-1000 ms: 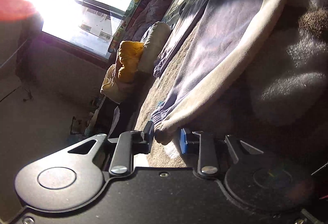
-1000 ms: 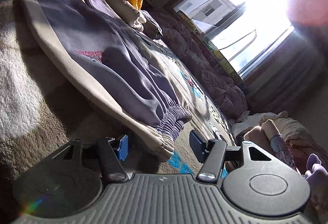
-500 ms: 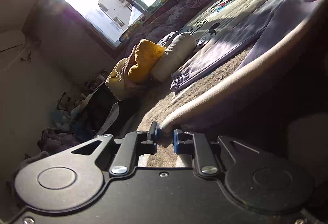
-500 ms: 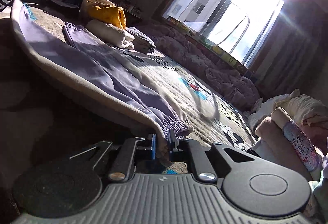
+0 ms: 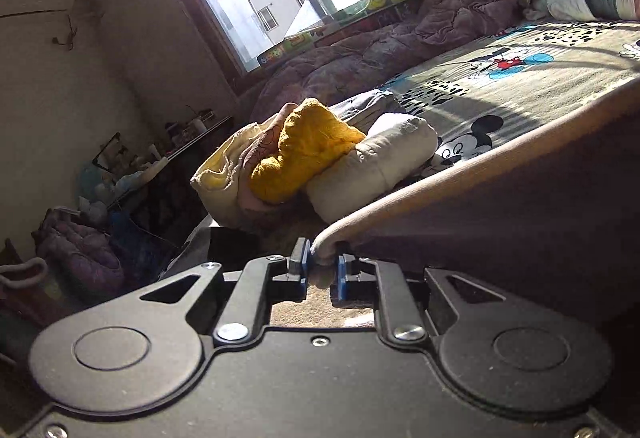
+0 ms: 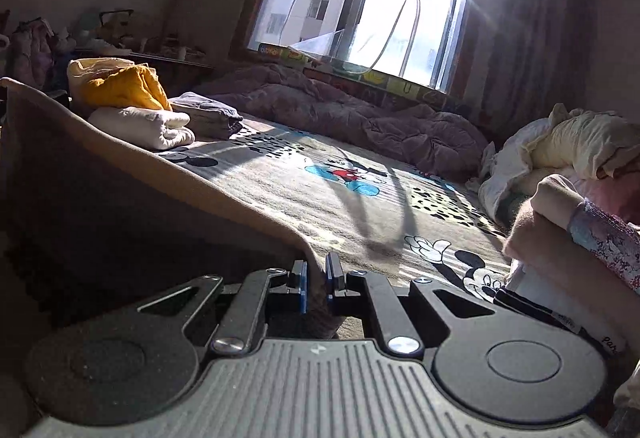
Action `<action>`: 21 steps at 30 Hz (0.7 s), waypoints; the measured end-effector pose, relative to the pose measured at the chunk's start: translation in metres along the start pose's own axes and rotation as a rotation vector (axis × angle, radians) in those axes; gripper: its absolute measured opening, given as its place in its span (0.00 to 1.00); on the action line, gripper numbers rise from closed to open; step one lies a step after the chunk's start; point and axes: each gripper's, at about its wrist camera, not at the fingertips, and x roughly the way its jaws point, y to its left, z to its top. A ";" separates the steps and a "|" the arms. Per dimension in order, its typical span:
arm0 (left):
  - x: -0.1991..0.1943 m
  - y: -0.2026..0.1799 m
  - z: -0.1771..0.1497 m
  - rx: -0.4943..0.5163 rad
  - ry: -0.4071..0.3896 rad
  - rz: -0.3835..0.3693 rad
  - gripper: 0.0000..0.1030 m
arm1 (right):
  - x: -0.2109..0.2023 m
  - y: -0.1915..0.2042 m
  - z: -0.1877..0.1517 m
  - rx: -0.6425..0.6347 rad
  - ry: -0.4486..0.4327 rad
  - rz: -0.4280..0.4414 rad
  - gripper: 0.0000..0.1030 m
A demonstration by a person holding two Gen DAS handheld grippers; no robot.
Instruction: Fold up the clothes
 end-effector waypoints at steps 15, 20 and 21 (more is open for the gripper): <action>0.111 0.003 0.021 -0.136 0.162 -0.152 0.11 | 0.101 -0.009 0.003 0.014 0.134 0.010 0.09; 0.136 0.010 0.017 -0.249 0.229 -0.218 0.14 | 0.115 -0.010 0.002 0.008 0.153 0.011 0.09; 0.139 0.015 0.016 -0.302 0.233 -0.225 0.19 | 0.117 -0.010 0.001 0.010 0.159 0.009 0.09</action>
